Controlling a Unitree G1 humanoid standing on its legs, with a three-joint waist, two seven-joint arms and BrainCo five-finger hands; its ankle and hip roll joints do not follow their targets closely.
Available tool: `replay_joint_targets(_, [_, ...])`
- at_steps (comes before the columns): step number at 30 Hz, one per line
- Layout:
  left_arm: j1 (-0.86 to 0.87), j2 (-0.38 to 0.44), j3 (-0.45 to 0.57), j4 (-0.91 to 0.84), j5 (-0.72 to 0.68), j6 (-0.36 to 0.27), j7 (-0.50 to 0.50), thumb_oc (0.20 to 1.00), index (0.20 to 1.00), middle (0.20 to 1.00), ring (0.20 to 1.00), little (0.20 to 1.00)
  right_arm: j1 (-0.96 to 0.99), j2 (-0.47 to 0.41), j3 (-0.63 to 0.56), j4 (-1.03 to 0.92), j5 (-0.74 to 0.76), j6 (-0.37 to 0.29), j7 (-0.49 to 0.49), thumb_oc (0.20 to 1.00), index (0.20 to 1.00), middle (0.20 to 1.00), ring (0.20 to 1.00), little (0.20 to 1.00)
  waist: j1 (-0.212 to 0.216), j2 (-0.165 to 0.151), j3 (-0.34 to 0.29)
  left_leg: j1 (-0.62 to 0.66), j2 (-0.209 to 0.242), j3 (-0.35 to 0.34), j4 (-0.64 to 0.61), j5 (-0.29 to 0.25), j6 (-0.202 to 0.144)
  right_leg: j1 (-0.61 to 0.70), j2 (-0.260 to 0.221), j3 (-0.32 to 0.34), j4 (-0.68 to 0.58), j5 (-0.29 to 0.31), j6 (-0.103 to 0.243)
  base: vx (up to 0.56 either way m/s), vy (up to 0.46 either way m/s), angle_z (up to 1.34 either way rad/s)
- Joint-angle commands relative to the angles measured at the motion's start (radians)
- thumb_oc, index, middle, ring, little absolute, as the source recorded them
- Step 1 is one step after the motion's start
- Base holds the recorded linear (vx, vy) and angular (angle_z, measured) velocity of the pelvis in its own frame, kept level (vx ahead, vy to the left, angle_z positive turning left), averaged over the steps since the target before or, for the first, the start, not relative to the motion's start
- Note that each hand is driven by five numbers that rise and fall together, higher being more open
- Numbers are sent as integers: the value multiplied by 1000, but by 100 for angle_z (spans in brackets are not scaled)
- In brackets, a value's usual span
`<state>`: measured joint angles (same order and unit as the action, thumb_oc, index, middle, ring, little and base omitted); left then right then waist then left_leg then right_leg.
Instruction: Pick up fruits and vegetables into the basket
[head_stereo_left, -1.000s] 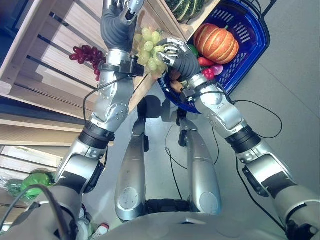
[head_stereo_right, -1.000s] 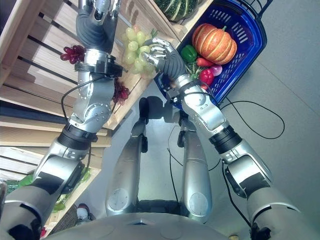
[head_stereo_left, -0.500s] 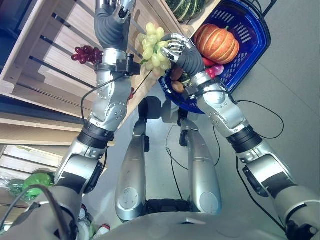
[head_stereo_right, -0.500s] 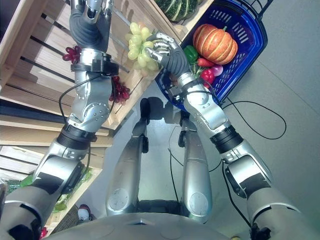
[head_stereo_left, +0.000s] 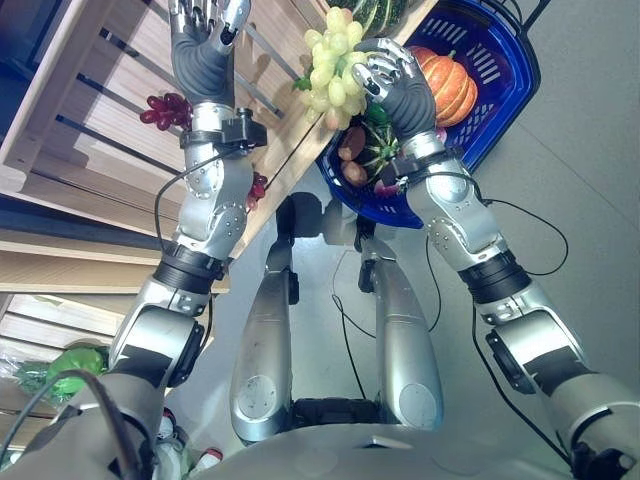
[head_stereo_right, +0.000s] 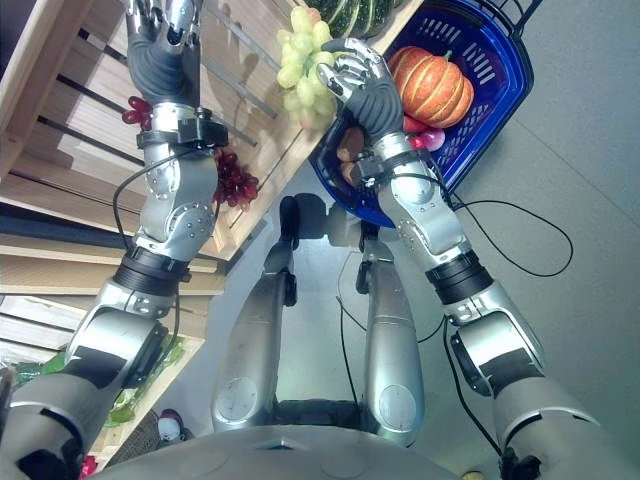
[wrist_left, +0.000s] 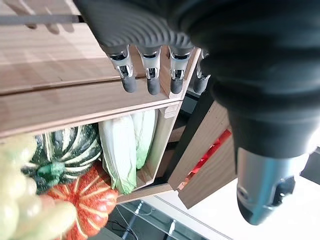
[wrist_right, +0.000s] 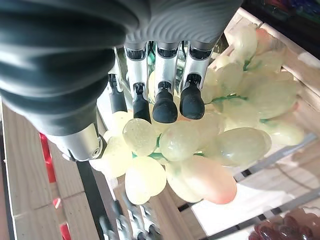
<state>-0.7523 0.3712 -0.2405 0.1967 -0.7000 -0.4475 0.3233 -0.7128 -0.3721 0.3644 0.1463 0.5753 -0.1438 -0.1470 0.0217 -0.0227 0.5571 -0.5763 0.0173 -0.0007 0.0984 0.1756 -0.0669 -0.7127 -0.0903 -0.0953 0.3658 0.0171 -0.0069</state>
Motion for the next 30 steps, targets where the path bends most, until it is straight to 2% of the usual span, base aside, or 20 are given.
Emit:
replay_joint_targets(1, [-11, 13, 66, 28, 75, -85, 16, 1000, 1000, 1000, 1000, 1000, 7, 7, -50, -97, 19, -104, -12, 200, 200, 200, 200, 200, -43, 36, -37, -7, -46, 18, 90, -118, 10, 118, 2, -54, -124, 8, 87, 0, 0, 0])
replay_joint_targets(9, [-10, 63, 83, 126, 174, -96, 61, 1000, 1000, 1000, 1000, 1000, 46, -42, -111, -27, 61, -129, -50, 200, 200, 200, 200, 200, -53, 38, -37, -5, -38, 24, 88, -120, 4, 113, 3, -47, -120, 6, 91, 0, 0, 0])
replay_joint_targets(17, [-20, 78, 85, 200, 135, -139, 47, 1000, 1000, 1000, 1000, 1000, 43, -68, -142, 105, 105, -161, -92, 200, 200, 200, 200, 200, -56, 46, -37, -18, -36, 28, 91, -121, 1, 95, 6, -41, -110, 3, 92, 1, 21, -6])
replay_joint_targets(30, [-83, 92, 67, 270, 101, -143, 15, 1000, 1000, 1000, 1000, 1000, -38, -110, -181, 379, 190, -192, -158, 200, 200, 200, 200, 200, -43, 57, -37, -30, -37, 23, 100, -125, -2, 81, 5, -48, -94, -3, 94, 0, 0, 0])
